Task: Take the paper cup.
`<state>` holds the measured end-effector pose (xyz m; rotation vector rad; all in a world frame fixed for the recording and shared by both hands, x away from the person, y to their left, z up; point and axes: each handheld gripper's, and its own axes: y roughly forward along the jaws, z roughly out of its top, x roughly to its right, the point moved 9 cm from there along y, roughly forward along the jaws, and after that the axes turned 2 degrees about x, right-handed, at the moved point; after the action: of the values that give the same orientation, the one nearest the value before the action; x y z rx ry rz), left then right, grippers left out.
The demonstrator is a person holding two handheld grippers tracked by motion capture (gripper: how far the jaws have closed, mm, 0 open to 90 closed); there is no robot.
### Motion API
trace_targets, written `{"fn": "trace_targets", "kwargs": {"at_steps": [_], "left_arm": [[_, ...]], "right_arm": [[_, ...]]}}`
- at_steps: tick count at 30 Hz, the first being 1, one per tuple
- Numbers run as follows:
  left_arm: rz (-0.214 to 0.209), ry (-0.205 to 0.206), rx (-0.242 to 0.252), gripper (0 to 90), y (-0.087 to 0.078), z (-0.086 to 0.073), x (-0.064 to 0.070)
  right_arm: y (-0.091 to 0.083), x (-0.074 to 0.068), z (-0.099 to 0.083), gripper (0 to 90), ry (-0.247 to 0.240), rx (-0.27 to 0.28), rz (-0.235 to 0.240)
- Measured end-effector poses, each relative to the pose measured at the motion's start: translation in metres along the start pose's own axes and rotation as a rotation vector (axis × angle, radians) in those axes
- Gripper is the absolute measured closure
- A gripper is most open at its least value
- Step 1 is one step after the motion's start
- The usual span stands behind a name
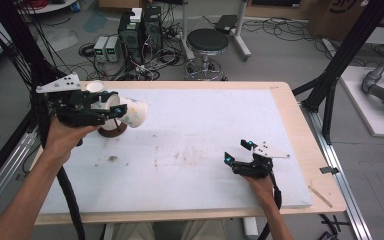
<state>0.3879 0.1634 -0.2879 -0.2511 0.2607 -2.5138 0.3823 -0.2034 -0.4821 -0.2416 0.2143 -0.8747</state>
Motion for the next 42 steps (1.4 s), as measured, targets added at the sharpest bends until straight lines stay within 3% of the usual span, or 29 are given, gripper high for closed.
{"fn": "trace_targets", "kwargs": {"at_steps": [7,12,17,22,35,42], "left_arm": [[-0.023,0.011,0.013,37.0,0.003,-0.010,0.005],[-0.062,0.018,0.030,37.0,0.005,-0.016,0.009],[-0.092,0.023,0.005,37.0,0.011,-0.028,0.013],[-0.119,0.023,0.005,37.0,0.016,-0.035,0.018],[-0.149,-0.015,0.025,36.9,0.021,-0.057,0.015],[-0.156,-0.011,0.023,37.0,0.022,-0.058,0.015]], "right_arm": [[0.000,0.000,0.000,16.0,0.002,0.001,-0.001],[0.000,0.000,0.000,16.0,-0.001,0.001,0.002],[-0.002,-0.003,0.001,16.0,-0.023,0.016,0.018],[-0.002,-0.002,0.001,16.0,-0.015,0.024,0.019],[-0.003,-0.002,0.001,16.0,-0.019,0.029,0.015],[-0.003,-0.002,0.001,16.0,-0.025,0.030,0.011]]}}
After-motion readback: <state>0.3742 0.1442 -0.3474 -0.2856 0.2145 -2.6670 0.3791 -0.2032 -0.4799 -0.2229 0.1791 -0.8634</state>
